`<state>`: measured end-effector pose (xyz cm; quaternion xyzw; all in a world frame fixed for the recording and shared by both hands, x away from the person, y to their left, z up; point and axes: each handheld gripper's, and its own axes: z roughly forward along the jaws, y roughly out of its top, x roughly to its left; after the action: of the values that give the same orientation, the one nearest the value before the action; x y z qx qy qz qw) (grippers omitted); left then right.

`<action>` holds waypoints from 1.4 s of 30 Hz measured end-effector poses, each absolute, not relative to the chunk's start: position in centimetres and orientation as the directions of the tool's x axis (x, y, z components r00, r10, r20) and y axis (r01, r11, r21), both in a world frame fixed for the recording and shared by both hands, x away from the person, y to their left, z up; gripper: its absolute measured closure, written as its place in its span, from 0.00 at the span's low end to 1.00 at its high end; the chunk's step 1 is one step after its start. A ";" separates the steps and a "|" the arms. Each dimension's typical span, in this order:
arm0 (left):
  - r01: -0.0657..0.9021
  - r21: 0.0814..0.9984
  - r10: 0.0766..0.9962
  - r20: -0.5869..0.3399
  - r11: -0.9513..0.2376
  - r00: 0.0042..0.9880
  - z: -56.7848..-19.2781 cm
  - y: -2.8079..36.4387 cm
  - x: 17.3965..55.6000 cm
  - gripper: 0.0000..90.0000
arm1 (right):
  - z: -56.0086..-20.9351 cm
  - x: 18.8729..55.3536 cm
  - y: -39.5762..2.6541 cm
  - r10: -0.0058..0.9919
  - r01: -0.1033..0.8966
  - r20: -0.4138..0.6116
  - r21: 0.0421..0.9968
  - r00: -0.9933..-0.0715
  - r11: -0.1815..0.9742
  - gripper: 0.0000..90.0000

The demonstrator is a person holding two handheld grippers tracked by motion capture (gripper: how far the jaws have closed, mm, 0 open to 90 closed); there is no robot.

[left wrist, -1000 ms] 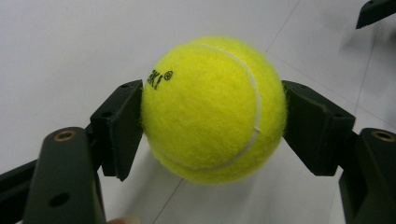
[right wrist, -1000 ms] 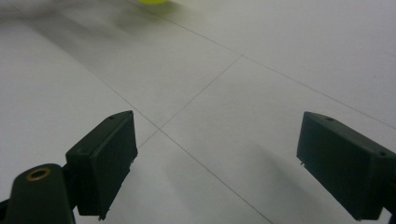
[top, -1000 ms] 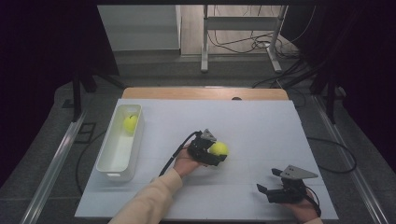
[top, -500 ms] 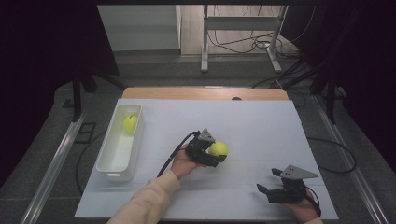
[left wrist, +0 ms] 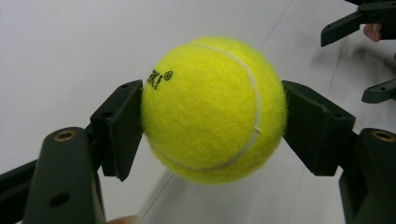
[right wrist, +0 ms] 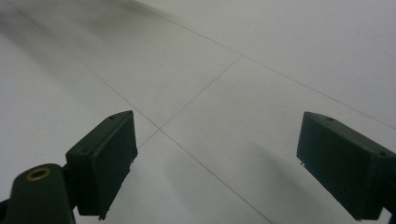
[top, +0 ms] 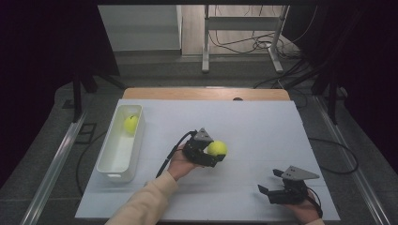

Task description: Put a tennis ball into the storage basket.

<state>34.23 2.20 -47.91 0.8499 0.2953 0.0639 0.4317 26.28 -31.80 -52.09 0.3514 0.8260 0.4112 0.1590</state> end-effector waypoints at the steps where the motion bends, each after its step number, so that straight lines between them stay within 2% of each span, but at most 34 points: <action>1: 0.448 0.771 0.560 -0.146 -0.452 0.816 -47.9 2.2 34.2 0.30 | -52.0 26.3 -31.8 0.713 0.450 0.020 0.787 -0.701 0.421 0.14; 42: 0.428 0.796 0.570 -0.129 -0.428 0.811 -46.6 3.7 33.3 0.30 | -52.1 26.3 -31.7 0.708 0.447 0.025 0.790 -0.706 0.418 0.14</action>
<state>33.29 3.65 -46.62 0.8413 0.2964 0.0799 0.4450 26.27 -31.75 -52.14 0.3492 0.8271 0.4110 0.1583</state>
